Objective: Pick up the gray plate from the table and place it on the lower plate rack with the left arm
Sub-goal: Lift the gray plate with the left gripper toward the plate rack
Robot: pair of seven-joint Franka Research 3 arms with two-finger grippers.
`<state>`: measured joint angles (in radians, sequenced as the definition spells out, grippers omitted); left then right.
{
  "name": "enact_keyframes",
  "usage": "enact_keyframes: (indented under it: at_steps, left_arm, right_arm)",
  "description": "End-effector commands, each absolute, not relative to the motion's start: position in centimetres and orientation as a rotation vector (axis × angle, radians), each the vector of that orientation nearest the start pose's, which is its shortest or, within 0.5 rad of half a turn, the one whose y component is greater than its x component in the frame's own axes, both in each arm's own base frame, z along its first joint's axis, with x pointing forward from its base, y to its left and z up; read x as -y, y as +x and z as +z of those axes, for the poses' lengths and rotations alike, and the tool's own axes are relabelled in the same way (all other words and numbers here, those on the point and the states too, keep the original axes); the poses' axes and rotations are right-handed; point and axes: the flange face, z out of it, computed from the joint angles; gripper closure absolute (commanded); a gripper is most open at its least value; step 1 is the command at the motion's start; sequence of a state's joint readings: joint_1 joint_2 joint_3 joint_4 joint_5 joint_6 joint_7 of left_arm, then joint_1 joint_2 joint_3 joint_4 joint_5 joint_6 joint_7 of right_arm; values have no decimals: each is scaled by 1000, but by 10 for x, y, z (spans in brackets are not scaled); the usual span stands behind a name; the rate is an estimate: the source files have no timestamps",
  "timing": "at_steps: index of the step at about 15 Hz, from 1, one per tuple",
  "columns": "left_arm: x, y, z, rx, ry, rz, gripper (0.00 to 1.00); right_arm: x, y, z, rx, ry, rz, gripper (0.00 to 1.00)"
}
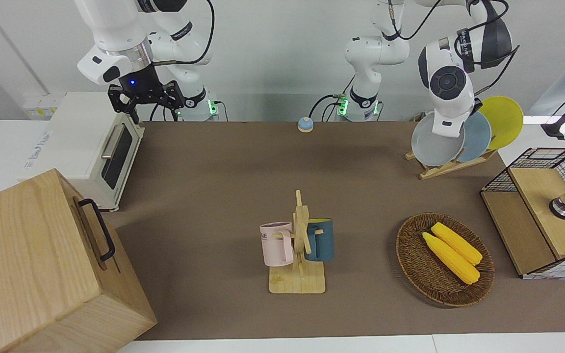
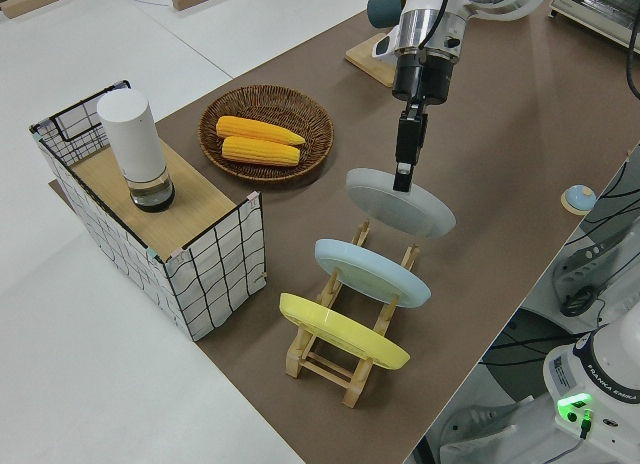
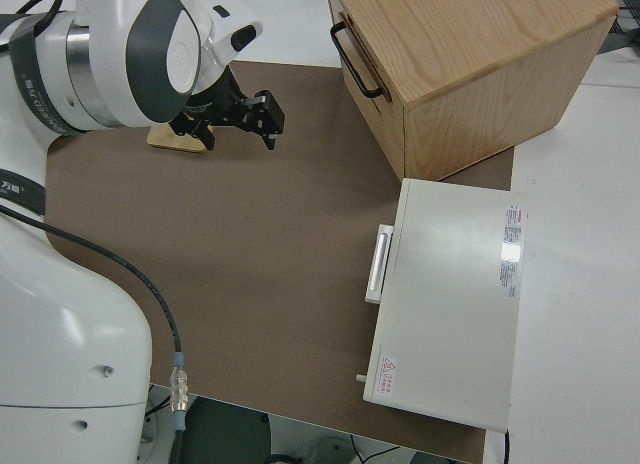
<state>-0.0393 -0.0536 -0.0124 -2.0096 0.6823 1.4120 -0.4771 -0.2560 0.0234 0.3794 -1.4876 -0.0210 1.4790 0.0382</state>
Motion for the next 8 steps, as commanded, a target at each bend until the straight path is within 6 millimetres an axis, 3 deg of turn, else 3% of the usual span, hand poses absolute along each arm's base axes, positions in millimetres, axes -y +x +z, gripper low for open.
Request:
enact_keyframes:
  at_steps: [1,8]
  left_arm:
    - [-56,484,454,479,-2200,416,1000]
    - [-48,482,451,538,-2133,390,1000]
  right_arm:
    - [-61,546,648,106,-3157,53,17]
    - [-61,546,648,106,-3157,53,17]
